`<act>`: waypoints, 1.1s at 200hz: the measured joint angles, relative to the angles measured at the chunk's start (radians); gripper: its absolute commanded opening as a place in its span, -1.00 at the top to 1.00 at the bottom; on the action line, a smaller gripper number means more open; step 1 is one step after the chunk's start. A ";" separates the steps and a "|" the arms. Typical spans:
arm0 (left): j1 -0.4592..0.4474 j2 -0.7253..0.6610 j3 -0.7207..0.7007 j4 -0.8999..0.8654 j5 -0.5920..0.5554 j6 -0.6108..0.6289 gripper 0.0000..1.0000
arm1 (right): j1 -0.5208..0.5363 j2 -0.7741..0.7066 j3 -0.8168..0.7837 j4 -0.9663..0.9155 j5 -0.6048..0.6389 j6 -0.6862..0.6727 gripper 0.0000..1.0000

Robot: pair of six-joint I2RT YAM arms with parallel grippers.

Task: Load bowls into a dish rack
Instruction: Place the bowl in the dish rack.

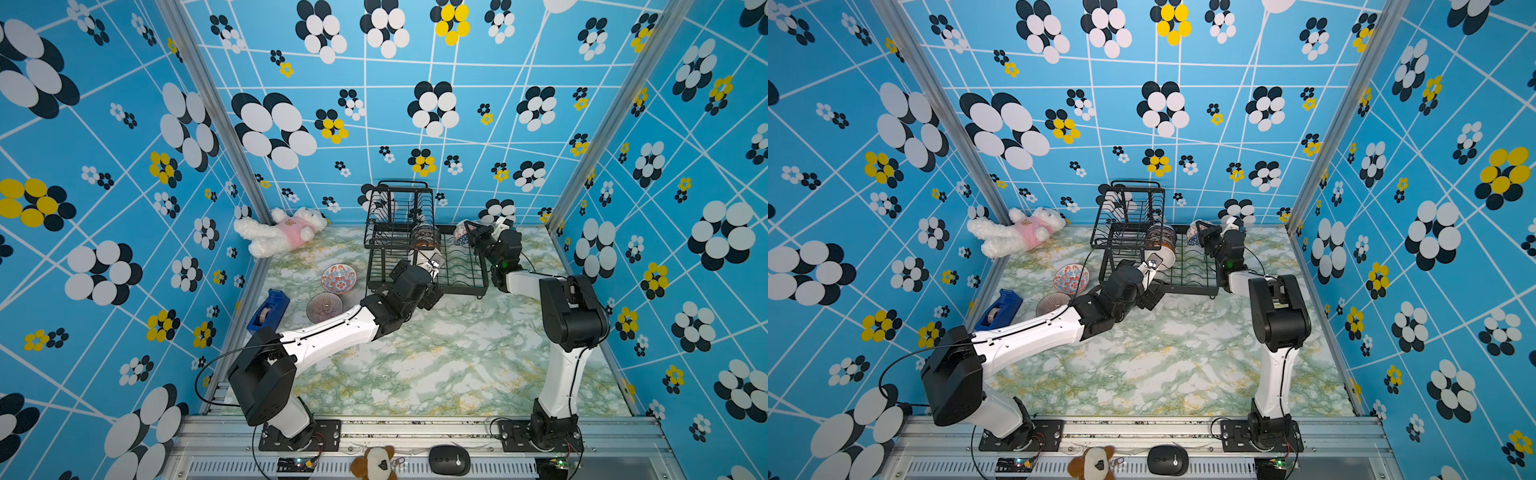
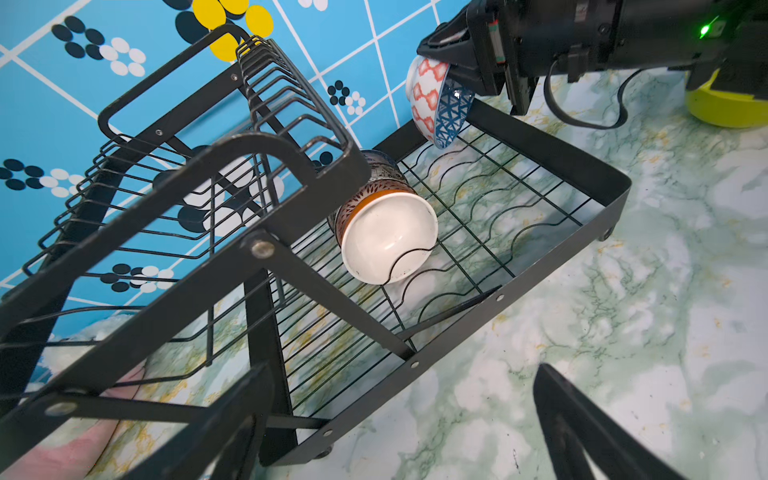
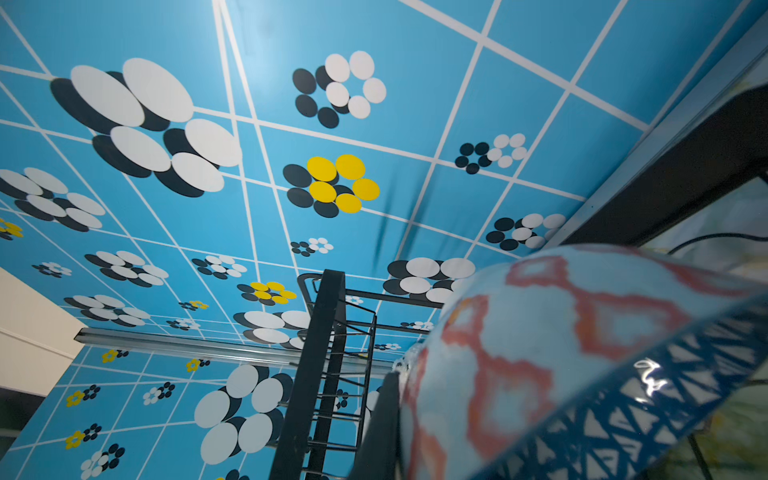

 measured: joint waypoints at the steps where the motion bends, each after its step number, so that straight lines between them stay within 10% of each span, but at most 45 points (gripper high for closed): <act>1: 0.000 0.000 0.000 0.000 0.000 -0.001 -0.98 | 0.000 0.004 0.002 0.000 0.000 0.000 1.00; 220: 0.088 0.000 0.001 -0.016 0.115 -0.150 -0.98 | 0.029 0.288 0.302 -0.055 0.056 0.009 1.00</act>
